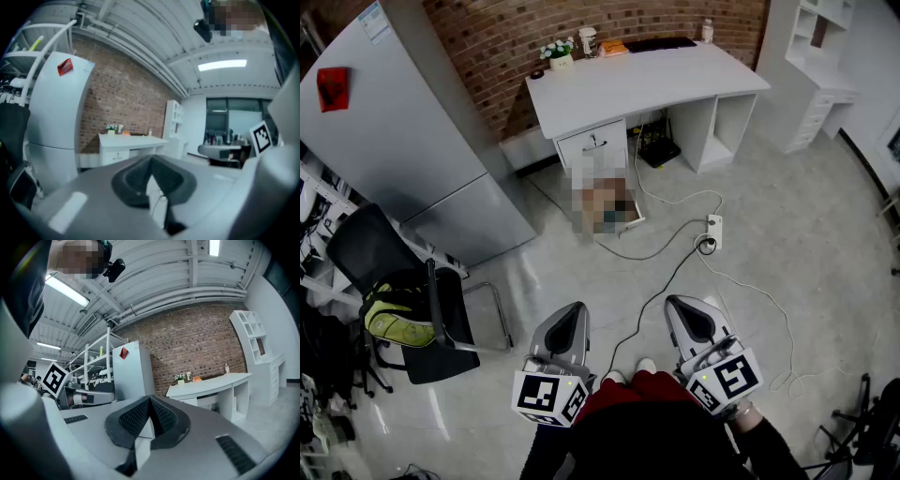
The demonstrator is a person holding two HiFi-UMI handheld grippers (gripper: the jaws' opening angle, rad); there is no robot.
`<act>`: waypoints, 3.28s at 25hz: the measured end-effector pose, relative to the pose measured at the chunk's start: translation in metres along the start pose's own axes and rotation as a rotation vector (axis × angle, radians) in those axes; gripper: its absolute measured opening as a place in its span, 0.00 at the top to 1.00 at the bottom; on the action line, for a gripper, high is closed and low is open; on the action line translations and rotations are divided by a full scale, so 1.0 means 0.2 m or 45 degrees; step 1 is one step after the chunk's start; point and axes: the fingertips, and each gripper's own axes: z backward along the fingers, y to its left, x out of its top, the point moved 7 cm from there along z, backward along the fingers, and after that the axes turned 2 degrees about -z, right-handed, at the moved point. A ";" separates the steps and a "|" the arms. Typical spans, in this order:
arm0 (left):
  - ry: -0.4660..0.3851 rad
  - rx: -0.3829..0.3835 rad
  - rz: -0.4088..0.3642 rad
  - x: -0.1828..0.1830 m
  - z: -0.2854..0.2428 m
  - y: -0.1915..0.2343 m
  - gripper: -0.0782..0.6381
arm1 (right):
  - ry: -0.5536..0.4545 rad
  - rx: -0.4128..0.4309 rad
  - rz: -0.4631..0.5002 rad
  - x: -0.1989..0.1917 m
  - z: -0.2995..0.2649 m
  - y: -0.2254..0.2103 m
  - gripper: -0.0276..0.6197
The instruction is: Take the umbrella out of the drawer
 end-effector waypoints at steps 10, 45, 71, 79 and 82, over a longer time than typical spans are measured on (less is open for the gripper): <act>-0.071 0.071 -0.062 0.10 -0.05 -0.05 0.89 | 0.000 0.030 -0.024 0.02 0.04 -0.12 0.96; 0.100 -0.092 -0.021 0.13 -1.25 1.35 0.89 | 0.044 -0.217 -0.204 0.10 -1.57 -0.52 0.96; 0.434 -0.237 -0.054 -0.49 -2.15 1.54 0.89 | 0.205 -0.529 -0.336 -0.44 -1.87 -1.29 0.96; 0.470 -0.264 -0.069 -0.92 -2.51 1.56 0.89 | 0.238 -0.499 -0.305 -0.87 -2.02 -1.57 0.96; 0.486 -0.268 -0.081 -1.09 -2.63 1.57 0.89 | 0.236 -0.499 -0.309 -1.03 -2.07 -1.66 0.96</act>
